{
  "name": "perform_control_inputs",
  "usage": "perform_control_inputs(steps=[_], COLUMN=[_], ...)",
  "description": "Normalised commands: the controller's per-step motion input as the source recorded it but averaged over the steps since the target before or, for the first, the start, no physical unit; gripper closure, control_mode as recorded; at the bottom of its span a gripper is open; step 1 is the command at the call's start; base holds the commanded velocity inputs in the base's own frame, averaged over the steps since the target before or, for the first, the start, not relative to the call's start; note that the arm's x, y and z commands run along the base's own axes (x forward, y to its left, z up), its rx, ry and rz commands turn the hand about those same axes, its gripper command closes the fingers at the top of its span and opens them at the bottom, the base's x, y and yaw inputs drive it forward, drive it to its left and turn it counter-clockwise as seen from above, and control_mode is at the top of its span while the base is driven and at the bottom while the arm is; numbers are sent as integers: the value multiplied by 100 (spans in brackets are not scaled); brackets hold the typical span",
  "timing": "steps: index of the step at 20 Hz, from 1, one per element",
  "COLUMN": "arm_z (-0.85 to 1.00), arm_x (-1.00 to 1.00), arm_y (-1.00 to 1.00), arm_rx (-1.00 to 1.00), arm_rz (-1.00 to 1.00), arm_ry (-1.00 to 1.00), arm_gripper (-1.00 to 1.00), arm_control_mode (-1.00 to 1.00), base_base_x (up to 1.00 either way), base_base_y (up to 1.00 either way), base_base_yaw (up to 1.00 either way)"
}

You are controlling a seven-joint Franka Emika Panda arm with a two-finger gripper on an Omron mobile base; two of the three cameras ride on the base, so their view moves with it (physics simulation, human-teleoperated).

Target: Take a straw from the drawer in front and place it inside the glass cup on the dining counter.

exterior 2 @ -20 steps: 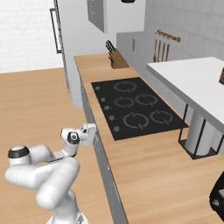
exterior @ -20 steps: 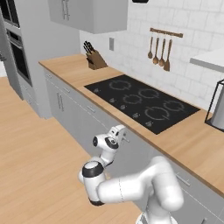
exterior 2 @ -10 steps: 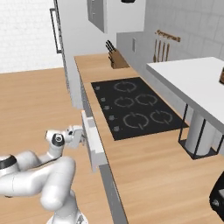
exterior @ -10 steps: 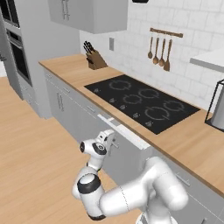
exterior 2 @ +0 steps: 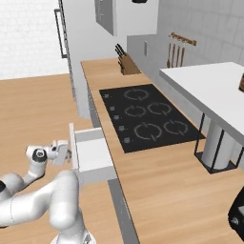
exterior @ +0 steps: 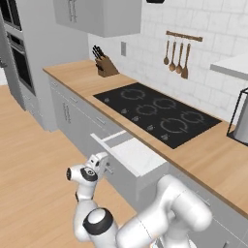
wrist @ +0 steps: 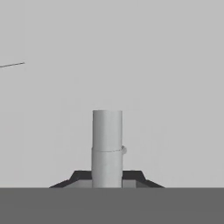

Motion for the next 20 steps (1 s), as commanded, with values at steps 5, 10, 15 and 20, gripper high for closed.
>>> perform_control_inputs(steps=[5,10,15,20], arm_z=[0,1,18,42], arm_x=[-44,-38,-36,-40], arm_y=[100,99,57,34], arm_rx=[0,0,12,32], arm_rz=[0,0,-3,-1], arm_ry=[8,13,28,38], arm_gripper=[100,-100,-100,-100], arm_control_mode=[-100,-100,-100,-100], base_base_x=[0,0,0,0], base_base_y=[0,0,0,0], base_base_yaw=[0,0,0,0])
